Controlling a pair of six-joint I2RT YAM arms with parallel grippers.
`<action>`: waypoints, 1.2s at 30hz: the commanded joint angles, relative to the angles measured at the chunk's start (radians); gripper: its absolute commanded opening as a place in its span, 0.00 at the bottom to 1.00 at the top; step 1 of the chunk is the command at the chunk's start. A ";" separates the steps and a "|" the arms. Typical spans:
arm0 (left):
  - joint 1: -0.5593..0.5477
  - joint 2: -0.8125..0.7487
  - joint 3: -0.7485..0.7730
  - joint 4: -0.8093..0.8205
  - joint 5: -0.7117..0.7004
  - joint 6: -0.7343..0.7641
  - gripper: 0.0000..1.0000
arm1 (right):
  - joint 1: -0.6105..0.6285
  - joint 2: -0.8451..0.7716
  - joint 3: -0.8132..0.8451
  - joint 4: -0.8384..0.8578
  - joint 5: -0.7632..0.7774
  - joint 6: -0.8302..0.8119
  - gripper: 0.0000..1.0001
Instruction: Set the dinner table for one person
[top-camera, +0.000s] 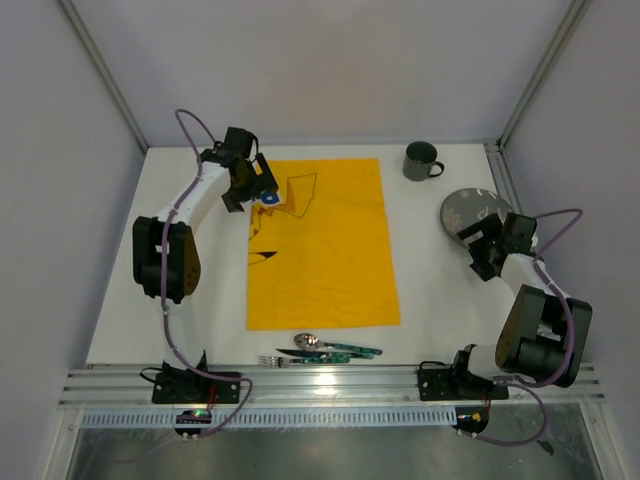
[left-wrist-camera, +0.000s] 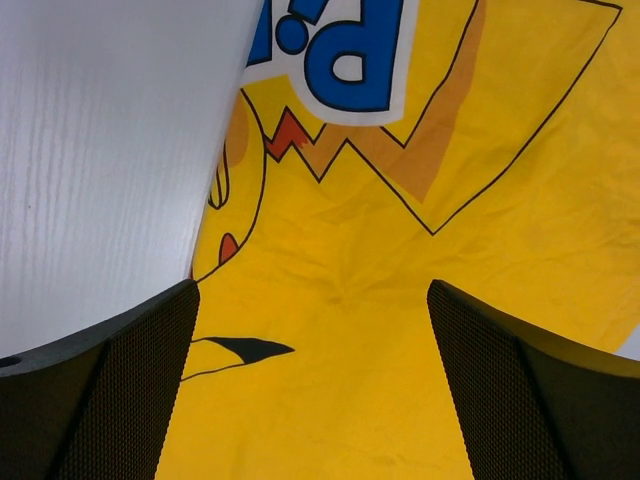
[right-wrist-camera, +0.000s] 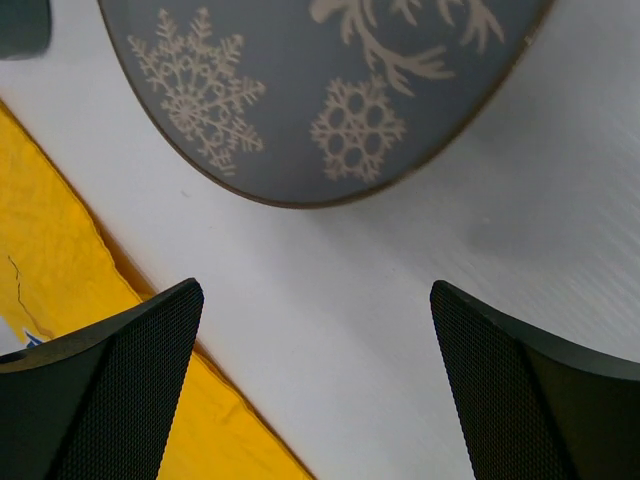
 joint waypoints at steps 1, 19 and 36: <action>0.002 -0.048 0.045 0.004 0.039 0.021 0.99 | -0.037 -0.119 -0.080 0.137 -0.082 0.117 0.99; 0.002 -0.076 0.031 -0.013 0.045 0.070 0.99 | -0.120 -0.354 -0.222 0.033 0.142 0.201 0.99; 0.002 -0.103 0.005 0.001 0.064 0.070 0.99 | -0.232 -0.075 -0.160 0.226 -0.046 0.155 0.99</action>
